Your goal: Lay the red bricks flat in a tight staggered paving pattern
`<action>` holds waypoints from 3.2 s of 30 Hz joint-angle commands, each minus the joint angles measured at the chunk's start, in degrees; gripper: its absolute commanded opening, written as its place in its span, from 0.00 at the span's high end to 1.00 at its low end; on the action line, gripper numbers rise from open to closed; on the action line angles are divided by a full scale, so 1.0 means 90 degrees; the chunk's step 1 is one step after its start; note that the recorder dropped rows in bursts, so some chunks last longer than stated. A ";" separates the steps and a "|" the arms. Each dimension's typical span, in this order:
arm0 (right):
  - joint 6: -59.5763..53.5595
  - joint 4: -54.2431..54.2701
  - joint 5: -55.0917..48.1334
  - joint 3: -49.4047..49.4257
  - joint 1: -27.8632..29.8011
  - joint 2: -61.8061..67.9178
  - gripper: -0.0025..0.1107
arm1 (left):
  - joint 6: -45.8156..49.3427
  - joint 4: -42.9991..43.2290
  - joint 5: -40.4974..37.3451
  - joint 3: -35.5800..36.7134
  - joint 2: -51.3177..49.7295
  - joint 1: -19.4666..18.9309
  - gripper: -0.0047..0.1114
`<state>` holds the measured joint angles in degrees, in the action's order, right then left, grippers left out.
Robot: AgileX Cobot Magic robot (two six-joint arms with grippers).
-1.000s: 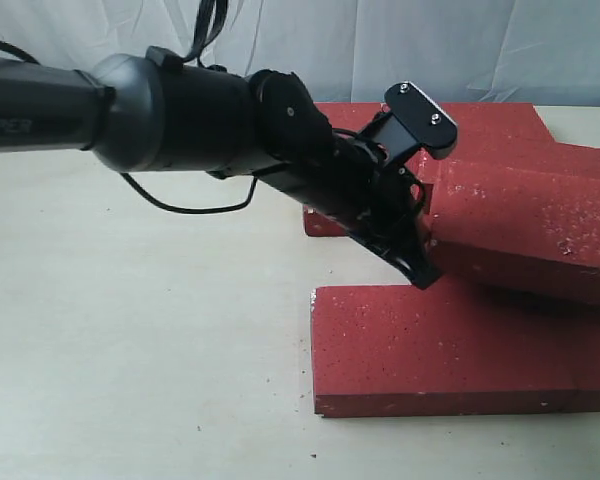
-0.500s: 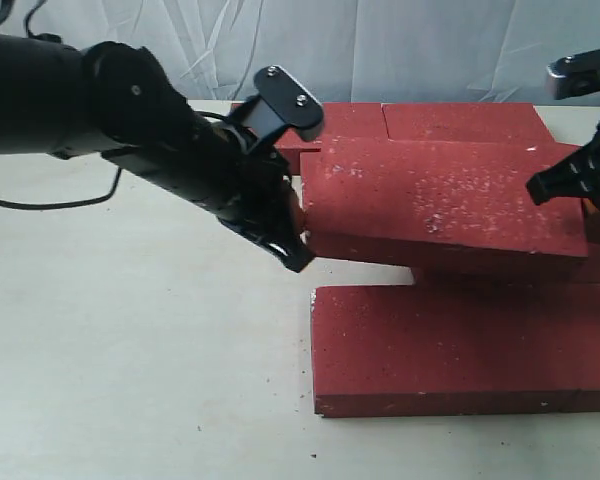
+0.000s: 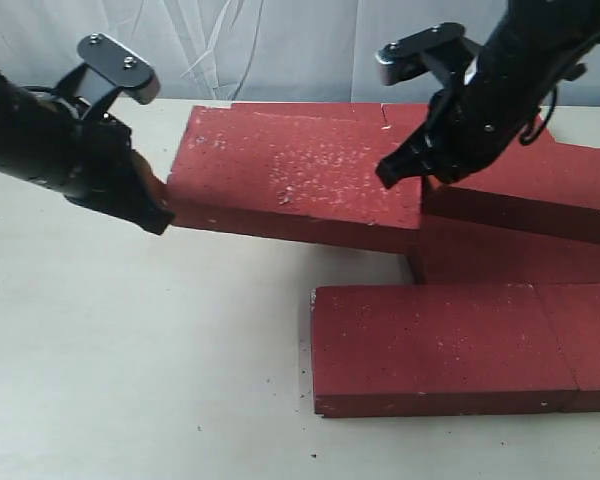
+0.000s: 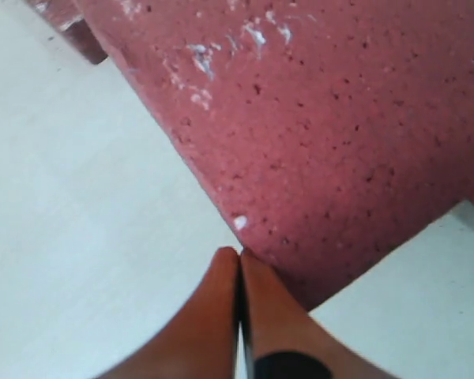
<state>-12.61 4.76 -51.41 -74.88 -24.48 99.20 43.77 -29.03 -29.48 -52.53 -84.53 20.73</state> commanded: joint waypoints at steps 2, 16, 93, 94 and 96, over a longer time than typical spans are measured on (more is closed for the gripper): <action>-0.0056 0.1409 0.0371 -0.0725 -0.0740 0.0842 0.99 | -0.0034 -0.0809 0.0135 0.0239 0.0099 -0.0602 0.96; -0.0084 0.1349 0.0543 -0.2136 -0.1514 0.2441 0.99 | -0.0623 -0.0628 0.0916 0.1159 0.0089 -0.2048 0.96; -0.0770 -0.0609 0.3265 -0.0247 -0.1423 0.2444 0.99 | -0.0983 -0.0114 0.1793 0.0410 -0.2284 -0.2463 0.96; -0.0770 -0.0609 0.3243 -0.0279 -0.1423 0.2467 0.99 | -0.0983 -0.0114 0.1772 0.0410 -0.2284 -0.2463 0.96; -0.0770 -0.0609 0.3212 -0.0306 -0.1423 0.2467 0.99 | -0.0970 -0.0114 0.1698 0.0410 -0.2284 -0.2463 0.96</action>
<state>-19.33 -0.85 -22.69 -77.02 -37.26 121.51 34.97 -29.88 -13.28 -48.50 -105.10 -1.74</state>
